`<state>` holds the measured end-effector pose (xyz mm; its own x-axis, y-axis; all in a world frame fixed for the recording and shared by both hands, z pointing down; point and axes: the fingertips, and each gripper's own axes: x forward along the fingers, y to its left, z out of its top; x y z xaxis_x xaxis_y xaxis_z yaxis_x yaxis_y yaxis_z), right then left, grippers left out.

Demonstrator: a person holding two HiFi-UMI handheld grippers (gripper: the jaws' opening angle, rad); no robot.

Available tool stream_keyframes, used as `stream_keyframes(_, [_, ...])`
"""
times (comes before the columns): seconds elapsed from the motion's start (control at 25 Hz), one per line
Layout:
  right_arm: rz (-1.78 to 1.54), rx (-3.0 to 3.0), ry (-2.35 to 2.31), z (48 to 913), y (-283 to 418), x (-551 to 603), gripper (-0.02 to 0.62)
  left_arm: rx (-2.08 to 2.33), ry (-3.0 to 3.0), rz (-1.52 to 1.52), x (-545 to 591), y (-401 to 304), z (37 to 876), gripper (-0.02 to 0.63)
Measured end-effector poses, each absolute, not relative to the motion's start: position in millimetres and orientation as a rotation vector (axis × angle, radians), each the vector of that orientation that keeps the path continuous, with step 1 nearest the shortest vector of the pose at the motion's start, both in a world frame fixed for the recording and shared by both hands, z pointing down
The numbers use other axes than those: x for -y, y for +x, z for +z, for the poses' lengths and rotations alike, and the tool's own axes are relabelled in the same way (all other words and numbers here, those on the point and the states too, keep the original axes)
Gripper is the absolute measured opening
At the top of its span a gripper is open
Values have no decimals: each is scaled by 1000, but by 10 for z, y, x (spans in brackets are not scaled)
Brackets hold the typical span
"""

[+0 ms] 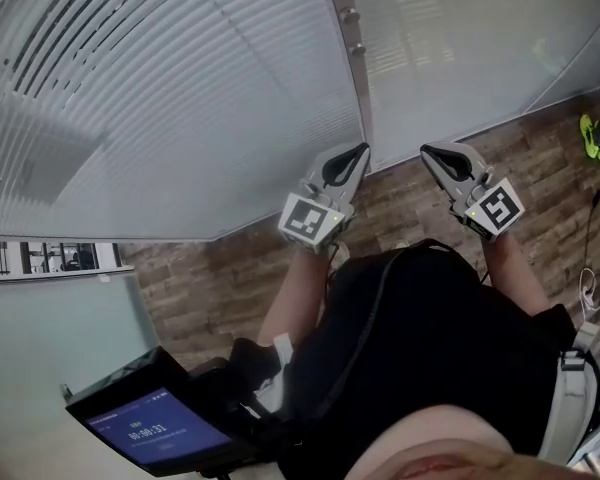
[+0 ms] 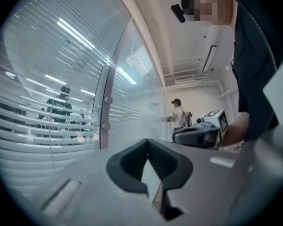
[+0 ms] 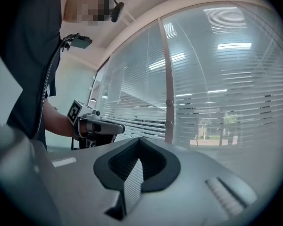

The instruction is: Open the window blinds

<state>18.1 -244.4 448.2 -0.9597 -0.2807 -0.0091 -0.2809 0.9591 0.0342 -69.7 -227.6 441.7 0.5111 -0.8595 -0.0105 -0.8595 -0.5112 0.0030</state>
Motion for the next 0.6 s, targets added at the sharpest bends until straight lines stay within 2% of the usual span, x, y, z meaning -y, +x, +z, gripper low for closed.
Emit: stream_keyframes(0.6, [160,-3101,-384,4381,360,2602,5,-1603,-2698,-49,2103,-545,4402,3])
